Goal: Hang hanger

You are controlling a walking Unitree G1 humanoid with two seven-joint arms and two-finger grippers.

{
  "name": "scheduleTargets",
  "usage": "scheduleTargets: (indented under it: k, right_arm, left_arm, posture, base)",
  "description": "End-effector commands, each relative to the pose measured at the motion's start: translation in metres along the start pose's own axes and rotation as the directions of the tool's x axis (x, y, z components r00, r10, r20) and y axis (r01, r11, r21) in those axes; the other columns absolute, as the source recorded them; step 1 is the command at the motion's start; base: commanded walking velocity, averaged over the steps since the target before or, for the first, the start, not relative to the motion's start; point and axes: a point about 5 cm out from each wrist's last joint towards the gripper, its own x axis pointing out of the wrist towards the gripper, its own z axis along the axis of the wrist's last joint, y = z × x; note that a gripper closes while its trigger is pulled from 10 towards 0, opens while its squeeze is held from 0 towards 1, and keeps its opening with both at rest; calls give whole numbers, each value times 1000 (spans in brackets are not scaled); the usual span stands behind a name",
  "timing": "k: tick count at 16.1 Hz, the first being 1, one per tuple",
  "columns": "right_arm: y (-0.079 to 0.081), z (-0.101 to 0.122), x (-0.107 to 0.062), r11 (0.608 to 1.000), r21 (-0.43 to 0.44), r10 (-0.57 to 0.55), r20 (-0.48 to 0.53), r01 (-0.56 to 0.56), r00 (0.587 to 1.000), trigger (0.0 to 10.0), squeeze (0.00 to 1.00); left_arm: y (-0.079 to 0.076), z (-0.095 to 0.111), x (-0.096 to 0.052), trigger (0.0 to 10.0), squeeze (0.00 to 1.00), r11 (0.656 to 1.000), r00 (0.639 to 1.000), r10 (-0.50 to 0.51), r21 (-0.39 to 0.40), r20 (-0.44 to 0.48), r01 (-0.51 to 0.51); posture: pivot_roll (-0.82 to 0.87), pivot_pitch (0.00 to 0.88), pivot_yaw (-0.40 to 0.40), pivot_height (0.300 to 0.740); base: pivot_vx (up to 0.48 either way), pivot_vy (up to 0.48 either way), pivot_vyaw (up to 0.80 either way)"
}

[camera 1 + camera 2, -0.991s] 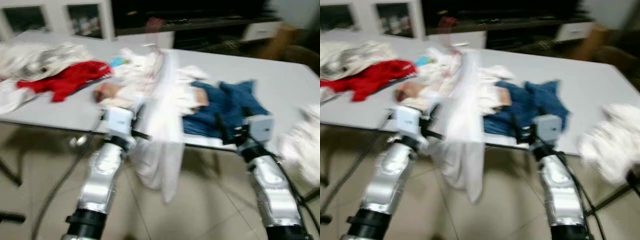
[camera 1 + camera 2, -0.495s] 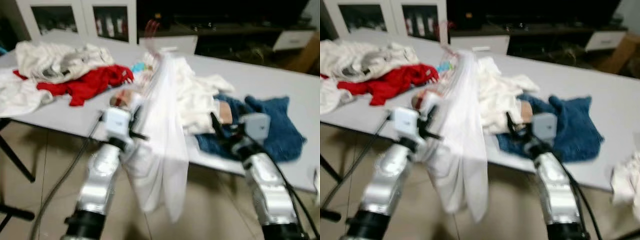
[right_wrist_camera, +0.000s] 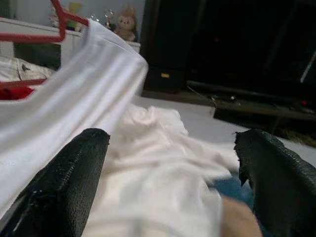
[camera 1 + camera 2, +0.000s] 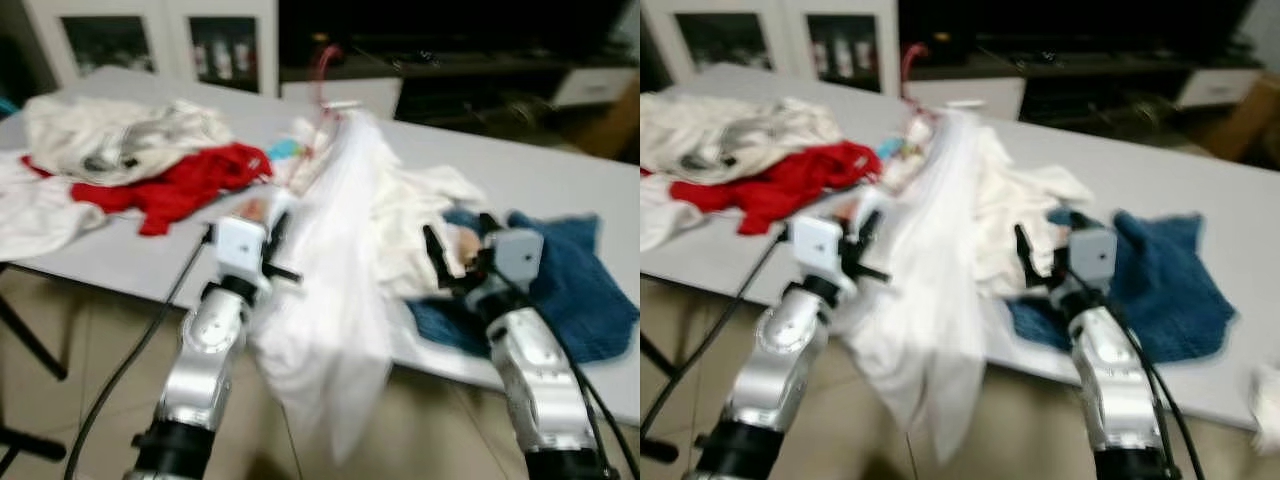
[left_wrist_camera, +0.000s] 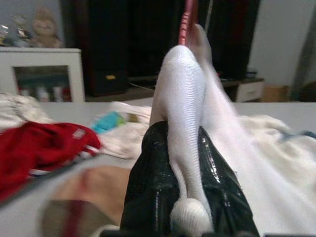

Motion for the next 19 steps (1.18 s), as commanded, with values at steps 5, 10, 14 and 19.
scheduleTargets:
  k: [5,10,14,19]
  right_arm:
    - [5,4,3,1000,9,13,17,-13,1000,10000,0]
    - [7,4,3,1000,9,17,13,-18,1000,10000,0]
    - [6,4,4,1000,5,22,12,-22,1000,10000,0]
    - [7,4,7,1000,1,26,11,-26,1000,10000,0]
  left_arm:
    - [10,9,1,10000,0,999,999,29,22,38,-30]
    - [5,7,-1,10000,0,1000,999,-7,6,38,7]
    - [-1,3,-2,10000,0,996,997,-76,42,14,76]
    - [18,4,-1,10000,0,983,995,-97,157,-1,96]
  posture:
    - [-14,0,-70,740]
    - [-13,0,-71,740]
    - [-13,0,-75,740]
    - [-7,0,-77,740]
  base:
    - [362,0,0]
    - [119,0,0]
    - [0,0,0]
    - [0,0,0]
